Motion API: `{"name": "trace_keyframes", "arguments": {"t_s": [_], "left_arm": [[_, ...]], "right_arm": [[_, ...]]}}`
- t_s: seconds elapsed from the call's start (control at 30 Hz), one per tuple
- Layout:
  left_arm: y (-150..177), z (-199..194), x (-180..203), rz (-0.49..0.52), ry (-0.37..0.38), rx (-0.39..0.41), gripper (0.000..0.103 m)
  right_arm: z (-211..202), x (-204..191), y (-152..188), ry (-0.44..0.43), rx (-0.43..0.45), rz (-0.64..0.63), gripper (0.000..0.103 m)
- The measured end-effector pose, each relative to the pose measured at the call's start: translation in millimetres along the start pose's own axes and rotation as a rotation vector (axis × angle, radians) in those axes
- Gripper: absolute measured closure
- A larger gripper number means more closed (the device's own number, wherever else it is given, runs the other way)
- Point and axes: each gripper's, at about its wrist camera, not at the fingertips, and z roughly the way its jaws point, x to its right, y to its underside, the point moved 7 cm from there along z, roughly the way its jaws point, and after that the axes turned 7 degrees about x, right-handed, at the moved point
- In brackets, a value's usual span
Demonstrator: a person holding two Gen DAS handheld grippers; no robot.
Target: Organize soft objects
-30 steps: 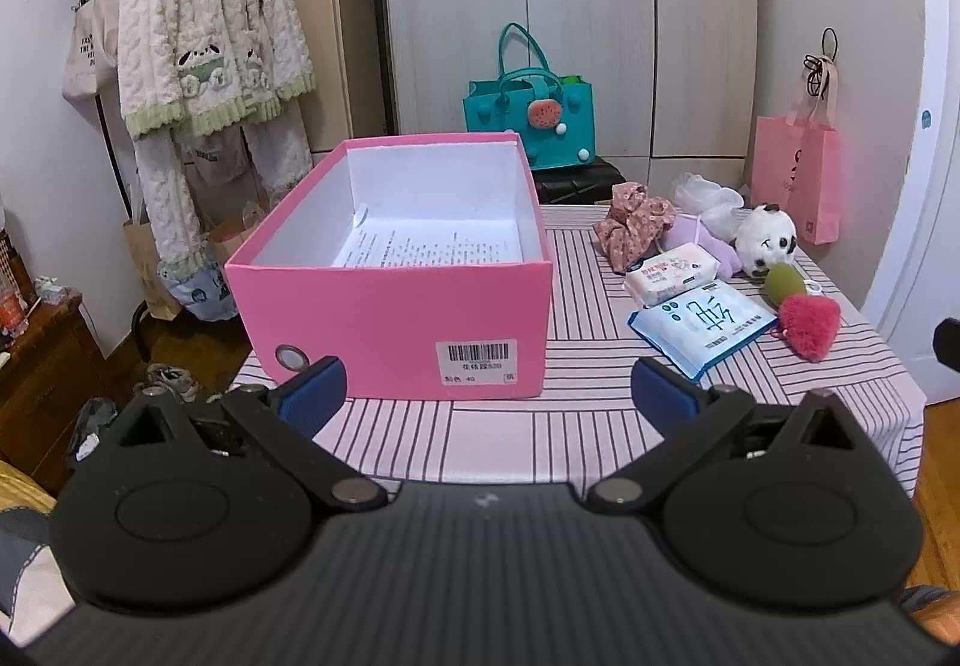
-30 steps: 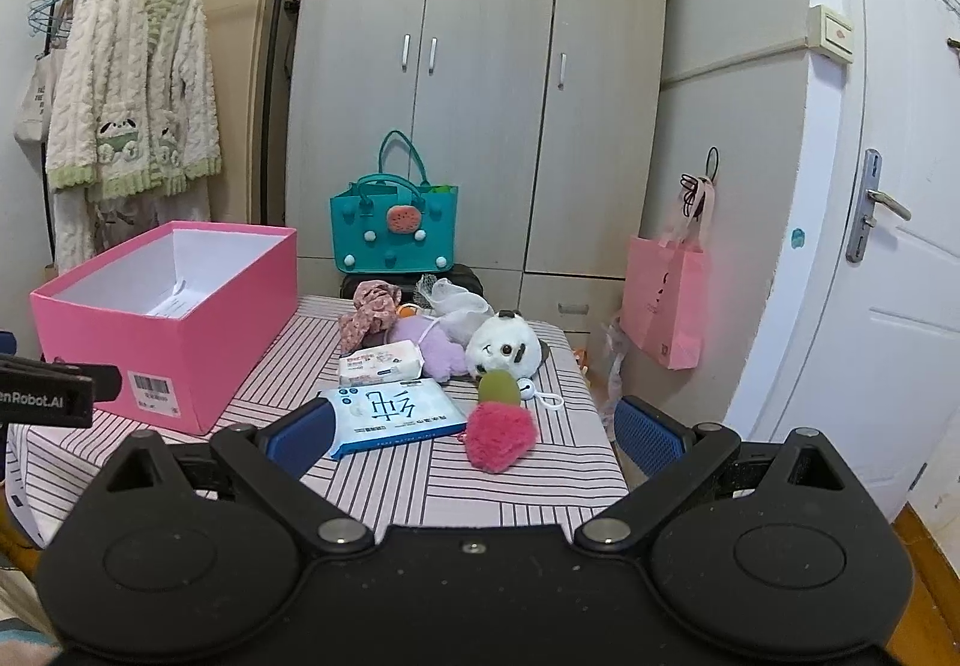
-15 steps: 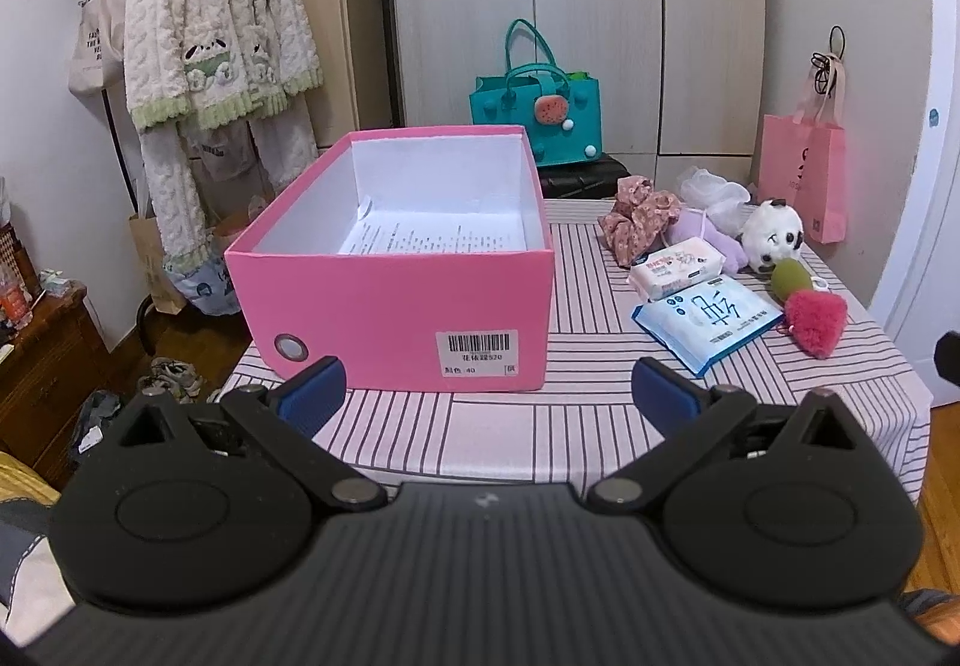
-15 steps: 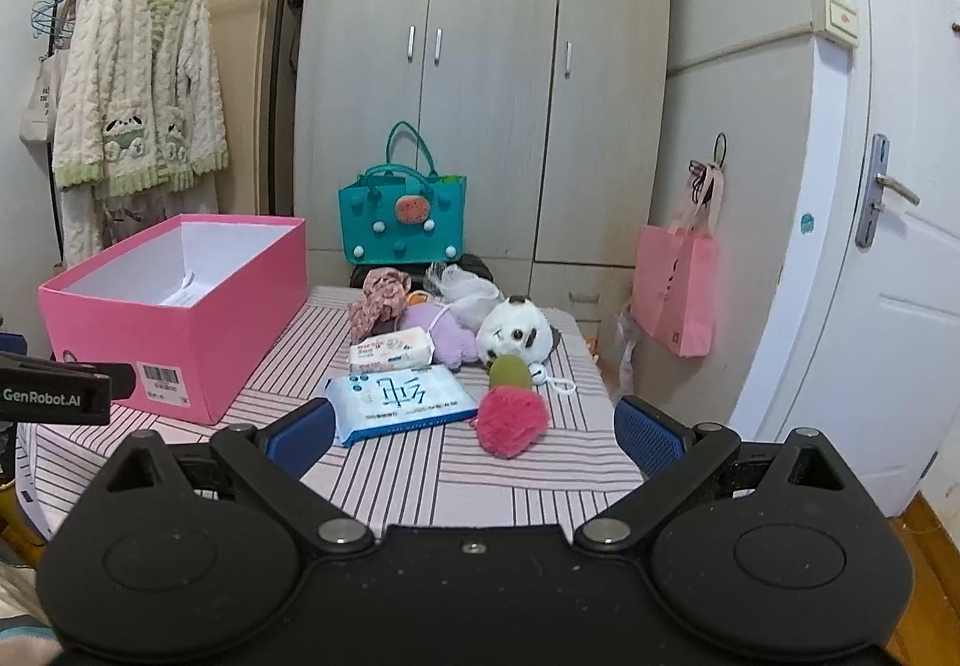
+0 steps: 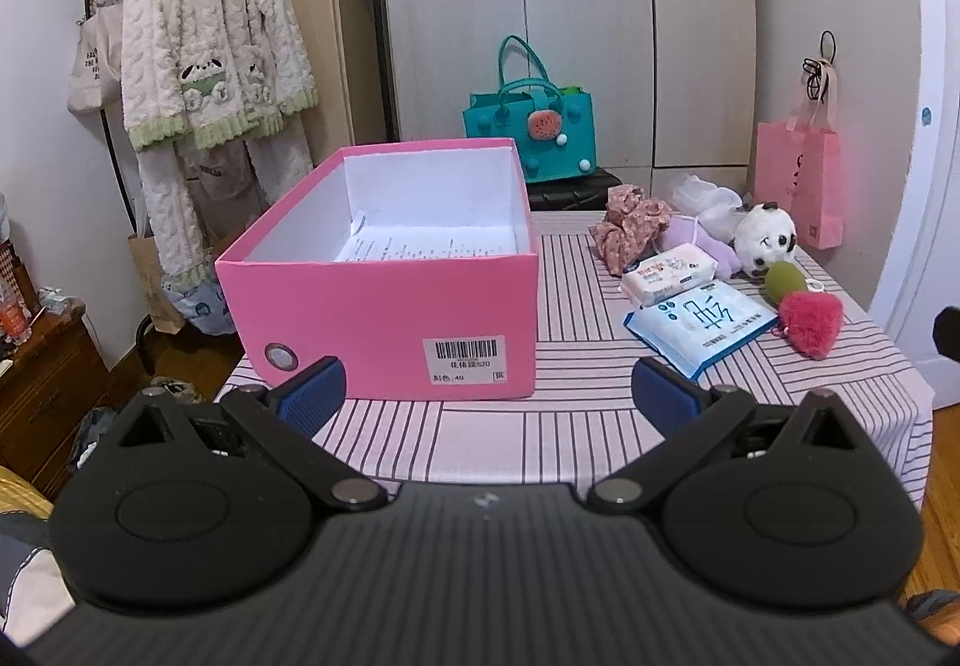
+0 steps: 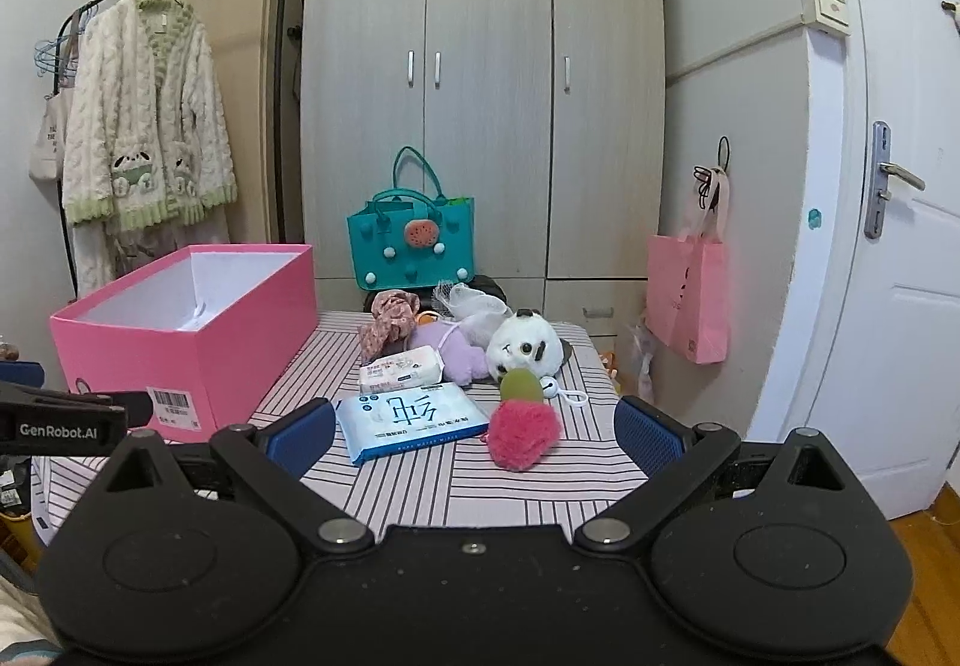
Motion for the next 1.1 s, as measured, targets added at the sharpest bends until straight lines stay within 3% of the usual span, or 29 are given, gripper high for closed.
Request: {"name": "trace_keyframes", "arguments": {"t_s": [0.47, 0.87, 1.1], "left_arm": [[5.9, 4.8, -3.6, -0.035, 0.01, 0.065, 0.0], [9.5, 13.4, -4.3, -0.056, 0.009, 0.023, 0.0], [-3.7, 18.2, 19.9, -0.018, 0.123, 0.029, 0.0]], "right_arm": [[-3.3, -1.1, 7.3, -0.028, 0.066, -0.002, 0.002], [0.3, -1.0, 14.3, -0.065, 0.074, -0.031, 0.002], [11.2, 35.6, 20.2, -0.092, 0.038, -0.024, 0.003]]}}
